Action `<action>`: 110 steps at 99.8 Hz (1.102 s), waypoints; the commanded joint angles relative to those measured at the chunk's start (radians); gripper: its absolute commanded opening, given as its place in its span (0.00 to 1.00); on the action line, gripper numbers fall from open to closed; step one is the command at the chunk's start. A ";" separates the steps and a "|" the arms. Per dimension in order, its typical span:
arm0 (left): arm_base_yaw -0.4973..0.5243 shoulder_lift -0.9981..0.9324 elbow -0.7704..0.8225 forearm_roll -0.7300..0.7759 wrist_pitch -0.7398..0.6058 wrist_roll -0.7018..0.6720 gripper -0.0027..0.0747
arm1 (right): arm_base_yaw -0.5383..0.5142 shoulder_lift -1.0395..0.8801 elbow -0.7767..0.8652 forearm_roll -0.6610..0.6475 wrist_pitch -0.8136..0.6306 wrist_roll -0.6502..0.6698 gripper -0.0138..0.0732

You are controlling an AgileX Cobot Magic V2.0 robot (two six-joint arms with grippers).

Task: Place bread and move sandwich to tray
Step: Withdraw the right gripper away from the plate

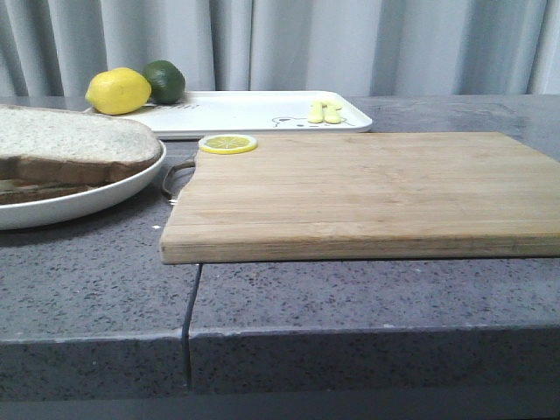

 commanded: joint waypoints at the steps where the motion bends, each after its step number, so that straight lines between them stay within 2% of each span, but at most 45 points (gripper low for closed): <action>1: -0.003 0.011 -0.032 -0.009 -0.065 -0.011 0.89 | -0.055 -0.086 0.022 -0.228 0.029 0.168 0.69; 21: -0.003 0.011 -0.032 -0.009 -0.065 -0.011 0.89 | -0.158 -0.200 0.067 -0.663 0.185 0.488 0.69; 35: -0.003 0.011 -0.032 -0.009 -0.065 -0.011 0.89 | -0.206 -0.270 0.115 -0.847 0.242 0.639 0.69; 43: -0.003 0.011 -0.032 -0.009 -0.065 -0.011 0.89 | -0.224 -0.313 0.147 -0.870 0.243 0.683 0.69; 72: -0.003 0.011 -0.032 -0.009 -0.065 -0.011 0.89 | -0.242 -0.453 0.230 -0.875 0.239 0.683 0.69; 110: -0.003 0.011 -0.032 -0.009 -0.065 -0.011 0.89 | -0.242 -0.462 0.234 -0.875 0.224 0.683 0.69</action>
